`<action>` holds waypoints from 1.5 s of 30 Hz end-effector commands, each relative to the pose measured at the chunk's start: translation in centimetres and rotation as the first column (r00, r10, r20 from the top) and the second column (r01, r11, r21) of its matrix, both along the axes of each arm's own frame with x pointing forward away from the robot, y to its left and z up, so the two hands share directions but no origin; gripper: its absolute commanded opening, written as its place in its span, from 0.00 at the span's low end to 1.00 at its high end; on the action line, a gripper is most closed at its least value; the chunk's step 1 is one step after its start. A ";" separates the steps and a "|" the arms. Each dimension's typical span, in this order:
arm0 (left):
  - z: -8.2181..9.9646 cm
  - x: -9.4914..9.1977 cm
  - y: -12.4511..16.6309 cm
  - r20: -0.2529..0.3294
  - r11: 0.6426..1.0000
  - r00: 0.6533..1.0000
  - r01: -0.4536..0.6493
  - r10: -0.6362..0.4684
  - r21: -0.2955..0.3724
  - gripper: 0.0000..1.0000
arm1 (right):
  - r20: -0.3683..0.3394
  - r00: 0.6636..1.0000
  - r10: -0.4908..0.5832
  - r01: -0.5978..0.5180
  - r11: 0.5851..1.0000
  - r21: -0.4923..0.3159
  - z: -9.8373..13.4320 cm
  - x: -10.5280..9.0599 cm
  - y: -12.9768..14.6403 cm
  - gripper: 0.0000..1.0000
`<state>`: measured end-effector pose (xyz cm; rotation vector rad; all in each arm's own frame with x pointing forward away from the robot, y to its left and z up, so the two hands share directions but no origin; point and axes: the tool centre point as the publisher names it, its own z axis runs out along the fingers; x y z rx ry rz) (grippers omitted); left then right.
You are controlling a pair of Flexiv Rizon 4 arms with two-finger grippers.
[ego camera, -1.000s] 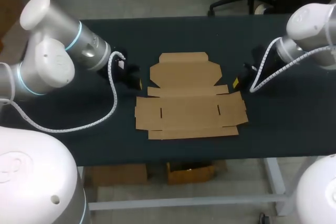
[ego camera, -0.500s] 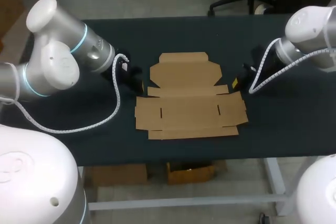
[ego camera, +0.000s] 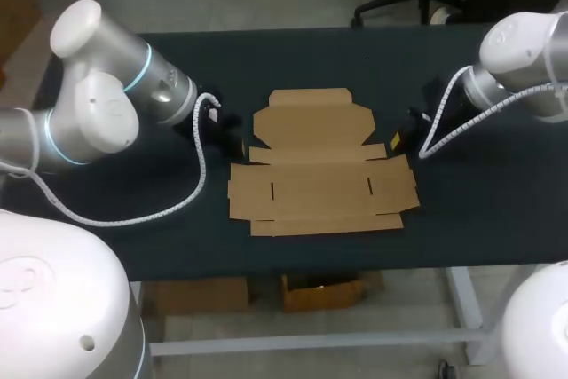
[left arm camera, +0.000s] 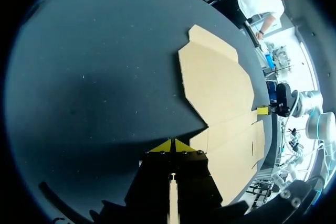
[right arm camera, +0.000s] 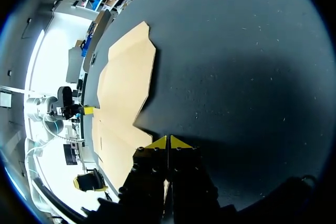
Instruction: Assemble the packaging by folding the flat box into shape, placing the metal phone stand inside, and closing the box properly
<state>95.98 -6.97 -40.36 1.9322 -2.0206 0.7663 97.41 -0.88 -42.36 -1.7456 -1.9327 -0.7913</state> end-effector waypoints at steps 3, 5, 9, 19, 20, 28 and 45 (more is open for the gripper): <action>-0.2 0.2 -0.3 -0.004 1.000 1.000 0.003 -0.003 0.002 0.00 | -0.004 1.000 0.007 -0.007 1.000 0.008 -0.5 0.4 0.5 0.00; -0.2 0.1 -0.3 -0.005 1.000 1.000 0.003 -0.003 0.003 0.00 | -0.005 1.000 0.010 -0.010 1.000 0.010 -0.6 0.4 0.7 0.00; -0.3 0.1 -0.3 -0.009 1.000 1.000 0.003 -0.003 0.005 0.00 | -0.005 1.000 0.016 -0.016 1.000 0.011 -0.6 0.4 0.8 0.00; -0.5 0.1 -0.6 -0.011 1.000 1.000 0.004 -0.004 0.009 0.00 | -0.005 1.000 0.021 -0.021 1.000 0.013 -0.7 -0.2 1.1 0.00; -0.5 0.1 -0.6 -0.011 1.000 1.000 0.004 -0.004 0.009 0.00 | -0.006 1.000 0.021 -0.021 1.000 0.013 -0.7 -0.2 1.1 0.00; -0.6 0.0 -0.6 -0.011 1.000 1.000 -0.002 0.003 0.011 0.00 | -0.007 1.000 0.028 -0.027 0.999 0.016 -0.8 -0.3 1.5 0.00; -0.9 -0.1 -0.5 -0.006 1.000 1.000 -0.013 0.013 0.011 0.00 | -0.002 1.000 0.028 -0.028 0.999 0.018 -0.6 -0.5 1.7 0.00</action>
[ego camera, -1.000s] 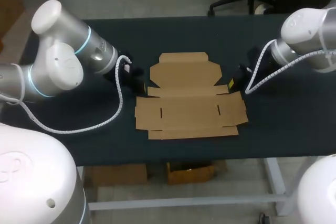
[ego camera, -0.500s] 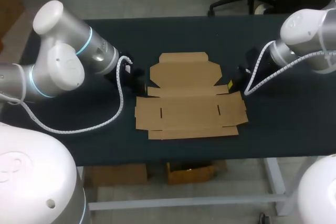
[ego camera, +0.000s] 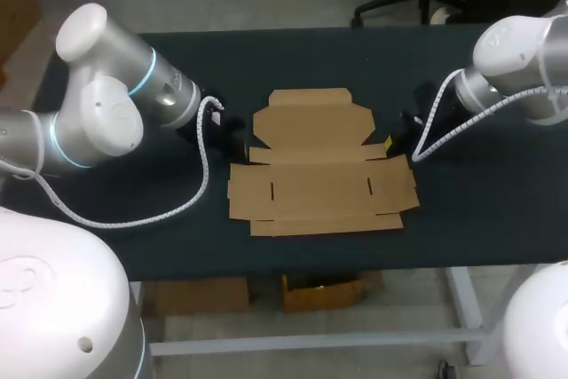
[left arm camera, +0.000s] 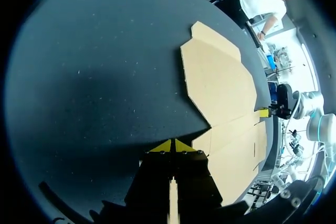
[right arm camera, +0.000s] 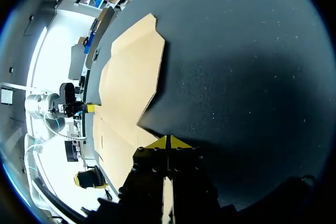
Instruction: Assemble the packaging by folding the flat box into shape, placing the metal phone stand inside, and closing the box properly
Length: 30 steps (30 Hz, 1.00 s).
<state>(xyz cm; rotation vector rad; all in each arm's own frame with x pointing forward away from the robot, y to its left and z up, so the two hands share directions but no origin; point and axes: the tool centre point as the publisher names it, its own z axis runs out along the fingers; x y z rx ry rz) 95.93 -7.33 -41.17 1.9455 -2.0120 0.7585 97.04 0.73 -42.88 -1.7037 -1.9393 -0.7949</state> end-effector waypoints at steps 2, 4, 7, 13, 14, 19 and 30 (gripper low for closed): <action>-0.1 0.0 -0.2 0.000 1.000 1.000 -0.003 0.003 0.008 0.00 | -0.001 1.000 0.000 0.000 1.000 -0.001 -0.1 -0.1 0.1 0.00; -0.1 -0.1 -0.2 0.000 1.000 1.000 -0.003 0.003 0.010 0.00 | 0.000 1.000 0.000 0.000 1.000 0.000 -0.1 -0.2 0.1 0.00; -0.1 -0.1 -0.2 0.000 1.000 1.000 -0.003 0.003 0.012 0.00 | 0.001 1.000 0.001 -0.001 1.000 0.001 -0.1 -0.2 0.2 0.00; -0.1 -0.1 -0.3 0.001 1.000 1.000 -0.002 0.002 0.013 0.00 | 0.006 1.000 0.002 -0.002 1.000 0.004 0.1 -0.4 0.3 0.00; -0.1 -0.1 -0.3 0.001 1.000 1.000 -0.001 0.001 0.013 0.00 | 0.007 1.000 0.002 -0.002 1.000 0.004 0.1 -0.4 0.3 0.00; -0.1 -0.2 -0.4 0.001 1.000 1.000 -0.001 0.001 0.016 0.00 | 0.012 1.000 0.000 0.000 1.000 0.006 0.3 -0.5 0.4 0.00; -0.1 -0.3 -0.4 0.001 1.000 1.000 -0.002 0.002 0.021 0.00 | 0.022 1.000 -0.011 0.011 1.000 0.013 0.3 -0.8 0.4 0.00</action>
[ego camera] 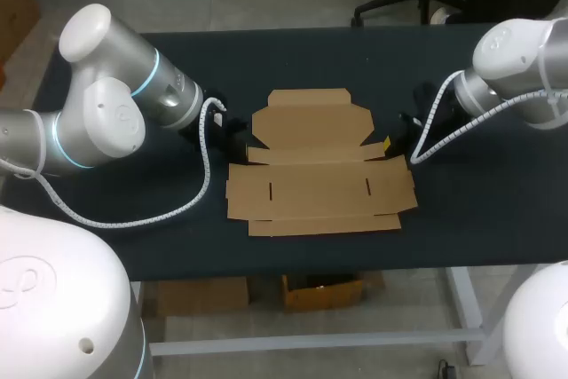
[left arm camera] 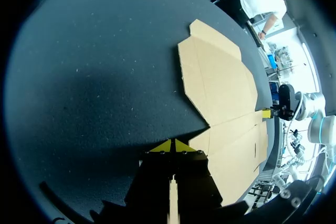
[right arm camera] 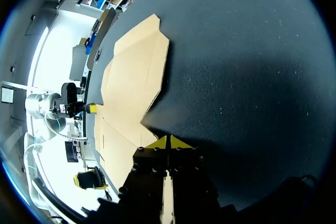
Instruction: Assemble the packaging by folding the flat box into shape, placing the metal phone stand inside, and closing the box properly
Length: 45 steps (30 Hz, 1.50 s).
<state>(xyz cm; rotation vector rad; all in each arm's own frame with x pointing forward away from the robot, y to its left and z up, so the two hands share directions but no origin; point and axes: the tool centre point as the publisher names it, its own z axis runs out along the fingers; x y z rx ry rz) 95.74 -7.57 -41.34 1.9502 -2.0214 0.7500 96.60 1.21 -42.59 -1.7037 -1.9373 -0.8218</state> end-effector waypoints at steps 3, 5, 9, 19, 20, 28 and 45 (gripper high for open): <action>0.0 -0.1 -0.2 0.001 1.000 1.000 -0.003 0.003 0.012 0.00 | 0.008 1.000 -0.005 0.005 1.000 0.004 0.0 -0.5 0.0 0.00; 0.0 -0.2 -0.2 0.002 1.000 1.000 -0.003 0.003 0.013 0.00 | 0.010 1.000 -0.007 0.007 1.000 0.004 0.1 -0.5 0.0 0.00; 0.0 -0.2 -0.2 0.003 1.000 1.000 -0.004 0.004 0.016 0.00 | 0.012 1.000 -0.008 0.008 1.000 0.005 0.1 -0.5 0.0 0.00; 0.3 -0.3 -0.5 0.011 1.000 1.000 0.000 0.000 0.020 0.00 | 0.017 1.000 -0.013 0.013 1.000 0.008 0.2 -0.5 0.1 0.00; 0.4 -0.3 -0.5 0.013 1.000 1.000 0.002 -0.002 0.021 0.00 | 0.018 1.000 -0.014 0.014 1.000 0.009 0.2 -0.5 0.1 0.00; 0.9 -0.3 -0.8 0.027 1.000 1.000 0.014 -0.014 0.022 0.00 | 0.023 1.000 -0.011 0.011 1.000 0.011 0.3 -0.4 0.3 0.00; 1.0 -0.4 -1.0 0.033 0.999 0.999 0.021 -0.022 0.027 0.00 | 0.030 0.999 -0.017 0.018 1.000 -0.001 0.8 -0.7 0.6 0.00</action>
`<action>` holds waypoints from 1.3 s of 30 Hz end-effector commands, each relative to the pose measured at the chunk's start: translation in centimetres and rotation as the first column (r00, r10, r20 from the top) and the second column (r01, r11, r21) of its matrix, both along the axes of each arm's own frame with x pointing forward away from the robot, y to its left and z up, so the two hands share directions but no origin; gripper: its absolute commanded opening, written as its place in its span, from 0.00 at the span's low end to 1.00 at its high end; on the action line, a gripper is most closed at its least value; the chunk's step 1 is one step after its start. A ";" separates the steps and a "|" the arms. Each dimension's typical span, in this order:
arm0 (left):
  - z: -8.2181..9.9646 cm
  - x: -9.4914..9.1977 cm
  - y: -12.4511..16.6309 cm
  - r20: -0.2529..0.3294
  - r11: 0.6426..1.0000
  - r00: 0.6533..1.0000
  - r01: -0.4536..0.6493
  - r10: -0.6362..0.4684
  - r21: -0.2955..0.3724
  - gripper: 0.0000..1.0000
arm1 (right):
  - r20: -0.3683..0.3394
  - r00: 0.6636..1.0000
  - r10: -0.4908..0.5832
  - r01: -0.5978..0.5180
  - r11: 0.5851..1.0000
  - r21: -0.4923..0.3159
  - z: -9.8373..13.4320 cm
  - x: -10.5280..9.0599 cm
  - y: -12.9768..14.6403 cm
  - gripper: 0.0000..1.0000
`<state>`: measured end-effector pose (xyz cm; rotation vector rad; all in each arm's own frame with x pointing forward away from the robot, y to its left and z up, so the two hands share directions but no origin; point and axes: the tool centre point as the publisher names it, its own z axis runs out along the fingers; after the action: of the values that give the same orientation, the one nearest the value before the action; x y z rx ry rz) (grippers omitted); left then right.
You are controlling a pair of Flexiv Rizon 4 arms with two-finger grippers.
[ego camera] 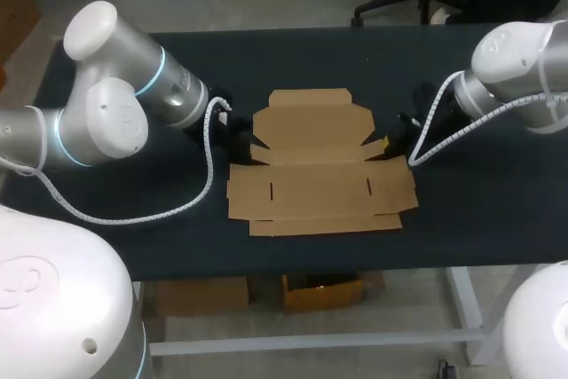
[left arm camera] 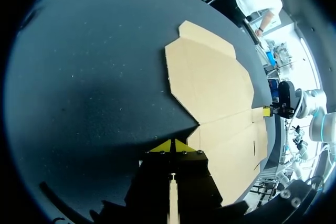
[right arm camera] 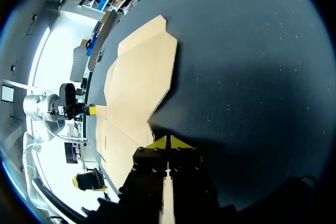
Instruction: Assemble the packaging by folding the flat box into shape, placing the metal phone stand inside, and closing the box properly
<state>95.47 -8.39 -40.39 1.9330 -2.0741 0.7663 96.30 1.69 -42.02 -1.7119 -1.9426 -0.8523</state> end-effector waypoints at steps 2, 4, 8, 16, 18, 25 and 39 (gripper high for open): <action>0.1 -0.1 -0.2 -0.001 1.000 1.000 -0.002 0.002 0.009 0.00 | 0.005 1.000 -0.010 0.010 1.000 -0.007 0.2 -0.5 0.1 0.00; 0.0 -0.1 -0.2 0.000 1.000 1.000 -0.003 0.003 0.009 0.00 | 0.003 1.000 -0.014 0.014 1.000 -0.009 0.3 -0.5 0.2 0.00; 0.0 -0.2 -0.2 0.001 1.000 1.000 -0.005 0.005 0.013 0.00 | -0.013 0.999 -0.030 0.030 0.999 -0.016 0.3 -0.6 0.2 0.00; 0.1 -0.3 -0.2 0.009 1.000 1.000 -0.007 0.007 0.022 0.00 | -0.025 0.998 -0.054 0.053 0.998 -0.017 0.3 -0.6 0.4 0.00; 0.1 -0.3 -0.2 0.009 1.000 1.000 -0.007 0.007 0.022 0.00 | -0.026 0.998 -0.054 0.054 0.998 -0.019 0.4 -0.6 0.5 0.00; -0.2 -0.5 -0.3 0.008 0.999 1.000 -0.009 0.009 0.033 0.00 | -0.035 0.998 -0.055 0.054 0.998 -0.018 0.1 -0.5 0.5 0.00; -0.6 -0.5 -0.5 0.006 0.999 1.000 -0.016 0.016 0.048 0.00 | -0.050 0.997 -0.055 0.054 0.998 -0.012 -0.3 -0.3 0.6 0.00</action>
<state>94.92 -8.55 -40.89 1.9681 -2.0976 0.7417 95.78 2.32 -42.24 -1.7887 -1.8820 -0.8157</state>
